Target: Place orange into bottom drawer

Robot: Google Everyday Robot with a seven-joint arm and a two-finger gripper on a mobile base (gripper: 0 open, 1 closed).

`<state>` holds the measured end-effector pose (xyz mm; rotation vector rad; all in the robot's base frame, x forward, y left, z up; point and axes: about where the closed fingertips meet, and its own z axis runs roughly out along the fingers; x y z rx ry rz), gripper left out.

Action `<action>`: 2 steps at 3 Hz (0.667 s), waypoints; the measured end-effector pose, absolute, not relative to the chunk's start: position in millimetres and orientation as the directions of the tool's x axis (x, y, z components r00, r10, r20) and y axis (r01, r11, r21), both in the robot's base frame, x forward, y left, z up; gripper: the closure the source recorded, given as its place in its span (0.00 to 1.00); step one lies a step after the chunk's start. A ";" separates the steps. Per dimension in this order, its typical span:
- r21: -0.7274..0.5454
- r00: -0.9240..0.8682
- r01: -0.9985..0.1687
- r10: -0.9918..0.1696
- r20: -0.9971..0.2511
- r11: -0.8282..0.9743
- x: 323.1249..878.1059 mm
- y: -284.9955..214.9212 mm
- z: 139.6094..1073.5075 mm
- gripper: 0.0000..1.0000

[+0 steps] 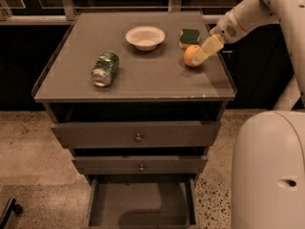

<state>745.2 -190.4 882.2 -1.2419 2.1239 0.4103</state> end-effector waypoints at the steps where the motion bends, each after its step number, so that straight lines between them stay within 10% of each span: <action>1: -0.019 -0.359 -0.871 -0.664 -0.656 0.490 749.1 -179.6 868.5 0.00; 2: 0.008 -0.368 -0.879 -0.667 -0.648 0.477 751.3 -171.5 855.9 0.00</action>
Offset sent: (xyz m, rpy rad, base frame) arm 0.0114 0.0199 -0.0305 0.0125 0.0893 0.0479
